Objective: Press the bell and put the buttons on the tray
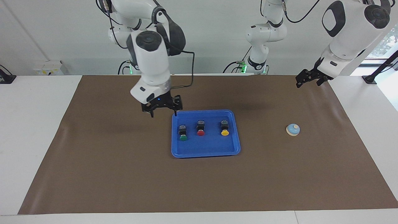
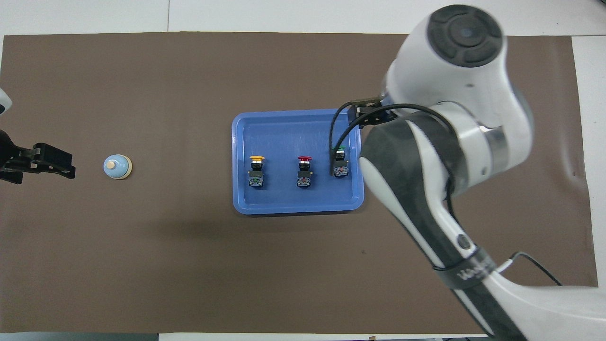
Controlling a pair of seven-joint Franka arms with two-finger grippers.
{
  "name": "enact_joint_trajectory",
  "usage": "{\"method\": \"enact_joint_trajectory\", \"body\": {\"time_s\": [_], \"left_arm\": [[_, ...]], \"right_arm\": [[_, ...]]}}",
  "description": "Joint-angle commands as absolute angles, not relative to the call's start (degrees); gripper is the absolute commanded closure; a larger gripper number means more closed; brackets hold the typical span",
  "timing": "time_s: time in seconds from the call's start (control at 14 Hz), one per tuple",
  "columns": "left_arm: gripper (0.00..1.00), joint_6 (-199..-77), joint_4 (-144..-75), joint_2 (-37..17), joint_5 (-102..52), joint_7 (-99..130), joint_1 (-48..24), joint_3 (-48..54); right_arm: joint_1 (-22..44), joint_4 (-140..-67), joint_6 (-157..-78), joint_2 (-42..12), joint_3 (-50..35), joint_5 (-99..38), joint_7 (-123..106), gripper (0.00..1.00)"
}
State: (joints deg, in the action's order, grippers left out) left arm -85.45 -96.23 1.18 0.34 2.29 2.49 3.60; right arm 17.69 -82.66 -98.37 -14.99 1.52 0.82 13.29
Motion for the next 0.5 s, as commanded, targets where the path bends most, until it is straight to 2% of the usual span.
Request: {"method": "enact_joint_trajectory", "body": {"time_s": [0.0,0.14,0.43], "left_arm": [[0.0,-84.4,-96.0,1.7,-0.2,2.9,2.4,3.3],[0.0,-84.4,-96.0,1.7,-0.2,2.9,2.4,3.3],[0.0,-84.4,-96.0,1.7,-0.2,2.9,2.4,3.3]], "right_arm": [[10.5,-87.2,-94.5,-10.4,0.4,1.1,5.2,0.0],[5.5,-90.3,-94.2,-7.2,0.4,1.1,0.9,0.0],[-1.0,-91.1,-90.5,-5.0,0.4,0.3,-6.3,0.0]]}}
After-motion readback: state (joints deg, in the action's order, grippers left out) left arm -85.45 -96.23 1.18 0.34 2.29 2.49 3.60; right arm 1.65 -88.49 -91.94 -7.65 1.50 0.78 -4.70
